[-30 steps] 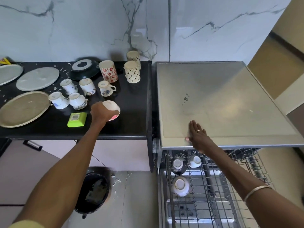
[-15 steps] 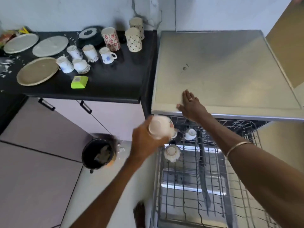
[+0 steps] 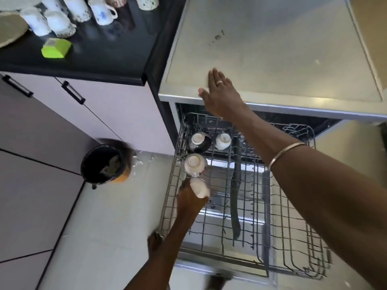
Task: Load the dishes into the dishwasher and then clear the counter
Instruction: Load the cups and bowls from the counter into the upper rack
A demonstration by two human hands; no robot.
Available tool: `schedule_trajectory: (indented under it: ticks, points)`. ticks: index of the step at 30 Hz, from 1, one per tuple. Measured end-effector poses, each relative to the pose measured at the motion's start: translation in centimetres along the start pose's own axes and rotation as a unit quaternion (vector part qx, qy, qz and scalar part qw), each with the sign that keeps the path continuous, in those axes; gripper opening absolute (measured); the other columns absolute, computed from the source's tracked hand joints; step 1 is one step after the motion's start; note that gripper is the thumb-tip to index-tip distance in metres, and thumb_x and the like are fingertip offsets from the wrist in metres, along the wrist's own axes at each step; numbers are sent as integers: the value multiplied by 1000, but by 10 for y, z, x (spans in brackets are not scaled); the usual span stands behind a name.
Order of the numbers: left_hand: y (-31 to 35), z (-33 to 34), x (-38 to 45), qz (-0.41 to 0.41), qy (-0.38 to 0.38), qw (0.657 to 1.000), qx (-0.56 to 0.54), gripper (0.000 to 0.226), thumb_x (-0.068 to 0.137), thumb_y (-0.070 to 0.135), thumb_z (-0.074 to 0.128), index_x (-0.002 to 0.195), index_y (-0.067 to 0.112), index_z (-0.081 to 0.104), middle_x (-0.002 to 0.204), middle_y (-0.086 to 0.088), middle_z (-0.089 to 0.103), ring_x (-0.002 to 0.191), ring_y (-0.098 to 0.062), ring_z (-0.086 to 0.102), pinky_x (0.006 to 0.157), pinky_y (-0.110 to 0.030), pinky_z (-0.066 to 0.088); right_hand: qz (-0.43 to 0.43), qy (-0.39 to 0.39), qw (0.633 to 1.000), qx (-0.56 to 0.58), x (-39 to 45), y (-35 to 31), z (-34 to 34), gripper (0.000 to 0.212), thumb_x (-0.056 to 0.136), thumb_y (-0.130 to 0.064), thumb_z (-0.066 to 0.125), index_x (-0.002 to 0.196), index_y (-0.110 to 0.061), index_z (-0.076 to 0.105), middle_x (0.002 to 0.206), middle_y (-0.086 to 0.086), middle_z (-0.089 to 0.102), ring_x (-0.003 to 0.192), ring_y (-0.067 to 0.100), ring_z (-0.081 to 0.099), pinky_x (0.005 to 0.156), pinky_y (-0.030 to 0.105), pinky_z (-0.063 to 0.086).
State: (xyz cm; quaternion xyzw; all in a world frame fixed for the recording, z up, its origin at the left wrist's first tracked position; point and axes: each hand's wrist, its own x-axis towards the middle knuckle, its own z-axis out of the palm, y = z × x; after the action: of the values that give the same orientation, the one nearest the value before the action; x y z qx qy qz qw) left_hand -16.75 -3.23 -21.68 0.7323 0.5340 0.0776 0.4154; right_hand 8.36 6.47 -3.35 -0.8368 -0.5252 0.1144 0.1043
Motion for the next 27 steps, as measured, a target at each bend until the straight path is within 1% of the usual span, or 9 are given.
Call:
schedule_trajectory:
  ticks: [6,11,13,16,18,22,23,25,27]
  points:
    - [-14,17,18,-26,15,999,44,92,57,31,92,134,10,45,125,-11,59,112,-29,60,90,-42,55,-9,7,1000,-9,0,3,3,69,104,-47,16,155,-3,-1,164,14,-5,152,25,-4,123,37,0]
    - [-31,31,22,14,-10,997,77,97,60,15,89,140,4,33,135,-14,42,125,-32,45,99,-45,51,-9,8,1000,-5,-2,4,2,69,104,-46,17,155,-3,-1,164,13,-5,152,24,-5,123,36,-1]
    - [-30,32,26,29,-24,992,124,92,62,17,86,136,-1,35,132,-17,45,124,-33,44,102,-45,47,-7,7,1000,-8,-2,3,2,69,104,-46,17,155,-3,-1,164,13,-5,152,23,-5,123,36,-2]
    - [-22,27,30,39,-54,969,239,82,70,32,78,134,-1,37,128,-16,49,120,-30,45,107,-37,38,-1,4,1000,-8,-1,2,3,69,104,-46,17,156,-4,-2,164,12,-6,152,22,-6,122,35,-2]
    - [-16,22,27,36,-66,955,287,84,76,33,76,138,-2,34,133,-18,47,123,-29,44,108,-34,37,1,1,1000,-10,-2,2,3,69,104,-47,17,156,-5,-3,164,12,-7,152,22,-6,122,35,-3]
    - [-7,11,18,54,-97,934,339,103,83,29,75,151,-7,7,159,-26,11,144,-40,20,118,-44,23,9,-8,1000,-9,-1,1,1,69,104,-47,17,156,-7,-4,164,11,-9,151,21,-7,122,35,-3]
    - [-5,6,17,64,-85,938,329,102,81,28,77,151,-6,10,159,-25,12,143,-42,21,117,-46,26,11,-10,1000,-11,-1,0,0,69,104,-47,18,156,-7,-4,164,10,-9,151,21,-8,122,35,-3]
    - [0,-11,16,80,-59,957,274,86,80,25,79,147,-1,32,151,-21,35,133,-39,38,109,-45,39,17,-23,999,-15,-2,-2,-1,69,104,-48,18,156,-8,-6,163,10,-11,151,21,-8,122,35,-3]
    - [7,-41,20,116,-26,975,188,43,85,17,72,125,8,60,126,-11,63,114,-29,57,92,-37,51,26,-47,998,-14,0,-5,-6,71,104,-48,21,155,-9,-8,163,9,-13,151,22,-9,121,36,-3]
